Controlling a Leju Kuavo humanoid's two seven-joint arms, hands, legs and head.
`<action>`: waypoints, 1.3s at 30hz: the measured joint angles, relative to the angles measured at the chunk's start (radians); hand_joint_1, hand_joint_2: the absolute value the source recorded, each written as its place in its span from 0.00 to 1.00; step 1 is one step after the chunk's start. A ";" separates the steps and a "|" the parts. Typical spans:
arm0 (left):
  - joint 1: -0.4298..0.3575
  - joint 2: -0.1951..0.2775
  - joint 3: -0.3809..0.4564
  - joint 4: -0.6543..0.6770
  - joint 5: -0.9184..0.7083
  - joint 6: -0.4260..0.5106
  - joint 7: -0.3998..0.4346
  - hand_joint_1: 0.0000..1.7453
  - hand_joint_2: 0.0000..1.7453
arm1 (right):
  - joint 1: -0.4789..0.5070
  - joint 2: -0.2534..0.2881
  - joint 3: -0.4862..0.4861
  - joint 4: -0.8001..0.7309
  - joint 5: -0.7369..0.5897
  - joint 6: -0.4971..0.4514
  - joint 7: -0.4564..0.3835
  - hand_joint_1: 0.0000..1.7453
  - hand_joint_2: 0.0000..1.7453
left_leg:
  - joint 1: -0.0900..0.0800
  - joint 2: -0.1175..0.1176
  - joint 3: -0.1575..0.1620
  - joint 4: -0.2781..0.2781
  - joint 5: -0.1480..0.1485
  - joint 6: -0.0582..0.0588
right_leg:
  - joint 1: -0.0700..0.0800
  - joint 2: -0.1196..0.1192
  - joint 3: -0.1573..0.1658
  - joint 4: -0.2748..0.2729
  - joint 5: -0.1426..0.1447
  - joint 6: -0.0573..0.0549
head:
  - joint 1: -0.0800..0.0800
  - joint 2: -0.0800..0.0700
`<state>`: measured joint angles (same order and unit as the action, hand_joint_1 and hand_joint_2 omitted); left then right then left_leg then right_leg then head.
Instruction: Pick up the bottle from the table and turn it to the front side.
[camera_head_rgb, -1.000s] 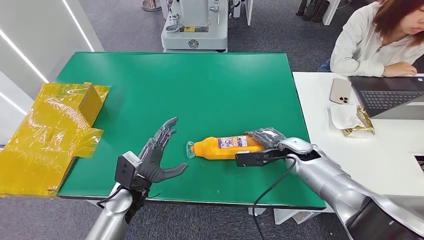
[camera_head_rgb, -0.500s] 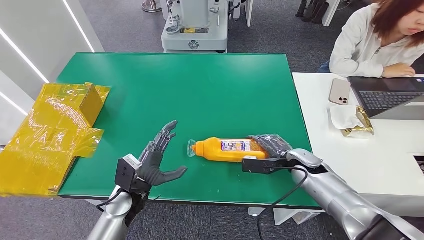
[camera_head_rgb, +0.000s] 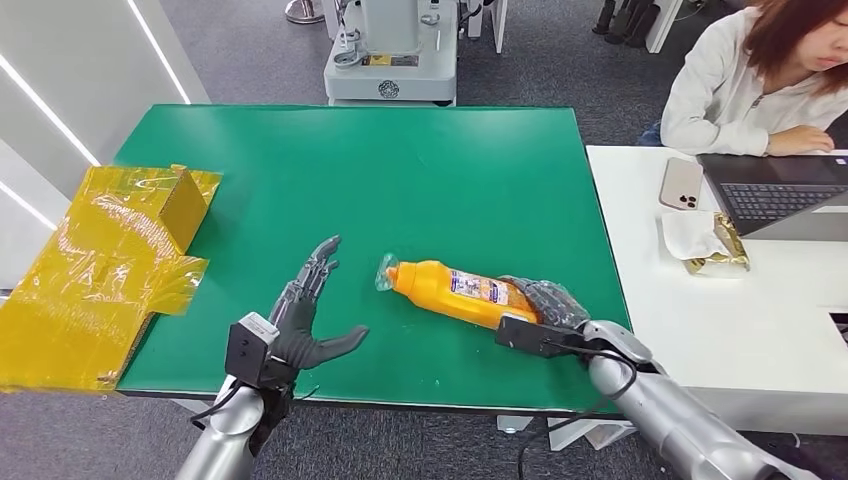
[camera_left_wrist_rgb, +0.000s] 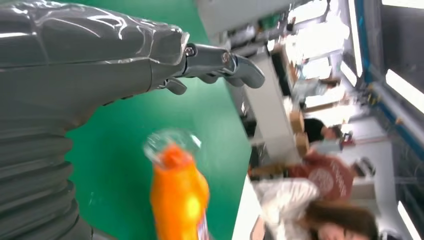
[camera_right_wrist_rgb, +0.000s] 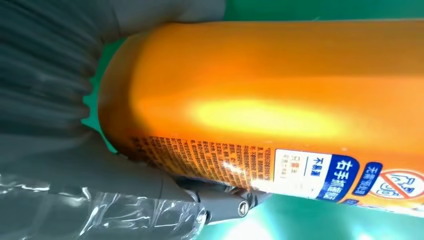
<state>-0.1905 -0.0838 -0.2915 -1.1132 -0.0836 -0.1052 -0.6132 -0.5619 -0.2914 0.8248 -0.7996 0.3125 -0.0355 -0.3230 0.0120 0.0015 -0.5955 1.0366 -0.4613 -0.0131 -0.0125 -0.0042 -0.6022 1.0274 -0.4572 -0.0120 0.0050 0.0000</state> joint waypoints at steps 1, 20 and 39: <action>0.000 -0.002 0.001 -0.006 -0.003 0.023 -0.003 0.00 1.00 | 0.041 0.006 -0.032 -0.028 -0.035 -0.013 -0.014 1.00 1.00 | 0.000 0.000 0.000 0.000 0.000 0.000 | 0.000 0.000 0.000 0.000 0.000 0.000 | 0.000 0.000; -0.048 -0.032 0.001 -0.043 0.047 0.140 -0.025 0.00 1.00 | 0.538 0.190 -0.338 -0.474 -0.174 -0.157 -0.063 1.00 1.00 | -0.001 0.000 -0.001 -0.001 -0.002 0.001 | 0.000 0.000 -0.001 0.000 -0.002 0.000 | 0.000 0.000; -0.181 0.007 -0.007 0.014 0.156 -0.120 0.109 0.00 1.00 | 0.501 0.255 -0.470 -0.573 -0.191 -0.169 -0.130 1.00 1.00 | 0.000 0.001 -0.001 -0.001 -0.001 0.000 | 0.000 0.000 -0.001 0.000 -0.002 0.000 | 0.000 0.000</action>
<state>-0.3718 -0.0766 -0.2986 -1.0992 0.0723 -0.2251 -0.5047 -0.0607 -0.0367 0.3546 -1.3728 0.1212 -0.2048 -0.4530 0.0115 0.0022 -0.5966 1.0359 -0.4627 -0.0129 -0.0127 -0.0039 -0.6036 1.0274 -0.4589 -0.0116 0.0047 0.0000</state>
